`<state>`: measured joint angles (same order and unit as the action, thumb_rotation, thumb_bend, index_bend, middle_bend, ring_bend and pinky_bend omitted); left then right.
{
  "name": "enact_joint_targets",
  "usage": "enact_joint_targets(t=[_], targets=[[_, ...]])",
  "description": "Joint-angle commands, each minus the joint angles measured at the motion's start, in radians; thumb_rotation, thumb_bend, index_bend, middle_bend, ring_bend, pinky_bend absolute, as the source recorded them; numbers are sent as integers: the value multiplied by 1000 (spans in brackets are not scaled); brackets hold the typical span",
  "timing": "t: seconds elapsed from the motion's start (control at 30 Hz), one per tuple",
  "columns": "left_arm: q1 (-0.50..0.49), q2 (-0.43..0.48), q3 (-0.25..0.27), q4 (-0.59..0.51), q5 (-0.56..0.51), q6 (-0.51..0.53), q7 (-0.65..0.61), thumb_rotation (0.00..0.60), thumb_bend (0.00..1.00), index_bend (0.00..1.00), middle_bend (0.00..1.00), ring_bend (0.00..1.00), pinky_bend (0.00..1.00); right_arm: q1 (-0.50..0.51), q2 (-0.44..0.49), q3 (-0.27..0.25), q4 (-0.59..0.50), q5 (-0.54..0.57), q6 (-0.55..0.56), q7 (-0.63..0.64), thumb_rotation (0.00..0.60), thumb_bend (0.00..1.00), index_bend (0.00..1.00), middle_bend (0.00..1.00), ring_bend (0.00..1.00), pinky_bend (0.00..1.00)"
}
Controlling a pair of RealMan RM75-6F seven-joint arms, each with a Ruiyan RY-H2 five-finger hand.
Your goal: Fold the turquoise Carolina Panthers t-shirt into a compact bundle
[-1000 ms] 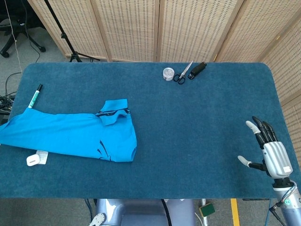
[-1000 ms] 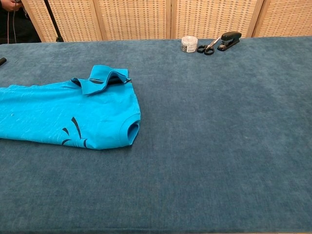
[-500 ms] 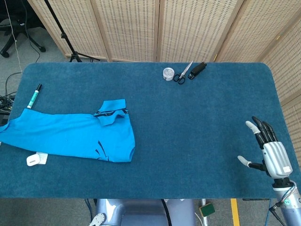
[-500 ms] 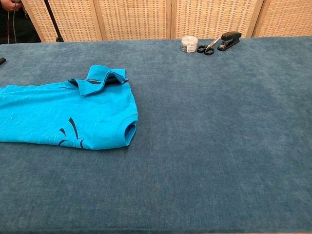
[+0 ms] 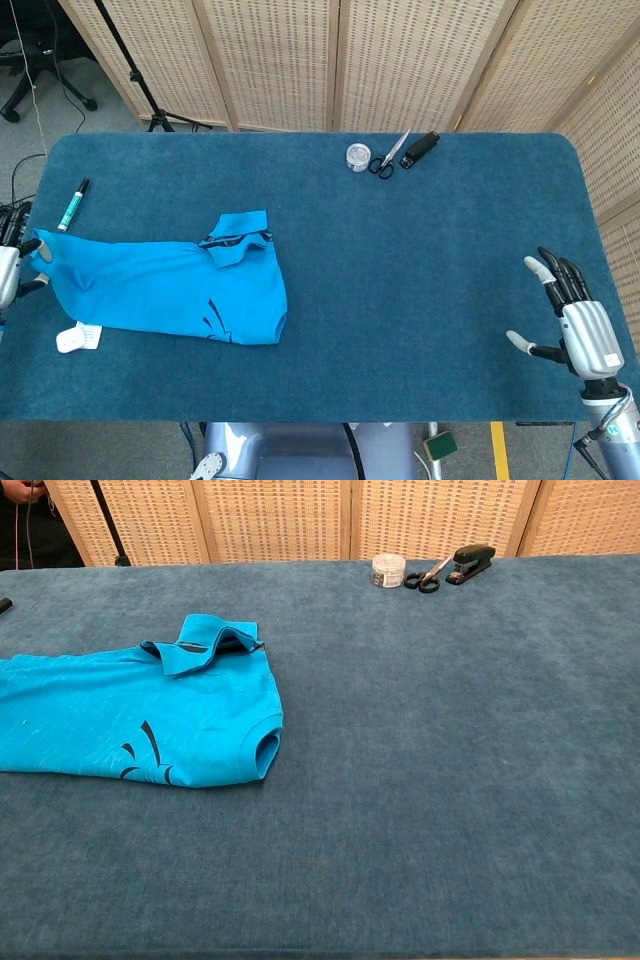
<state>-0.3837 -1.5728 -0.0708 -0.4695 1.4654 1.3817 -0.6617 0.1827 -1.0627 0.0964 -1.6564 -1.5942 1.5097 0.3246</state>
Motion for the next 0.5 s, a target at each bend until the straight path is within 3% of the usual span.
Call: enact_joint_targets(t=[0.03, 0.27, 0.5], targets=[[-43, 39, -11, -198, 54, 93, 76, 600, 567, 761, 0, 0, 0, -2, 3, 1, 0, 0, 3, 6, 600, 0, 0, 0, 0, 0], [-95, 55, -29, -499, 107, 138, 283, 600, 565, 762, 0, 0, 0, -5, 10, 2, 0, 1, 8, 21, 600, 0, 0, 0, 0, 0], [-168, -19, -48, -631, 147, 106, 449, 600, 564, 761, 0, 0, 0, -7, 14, 3, -2, 0, 12, 29, 600, 0, 0, 0, 0, 0]])
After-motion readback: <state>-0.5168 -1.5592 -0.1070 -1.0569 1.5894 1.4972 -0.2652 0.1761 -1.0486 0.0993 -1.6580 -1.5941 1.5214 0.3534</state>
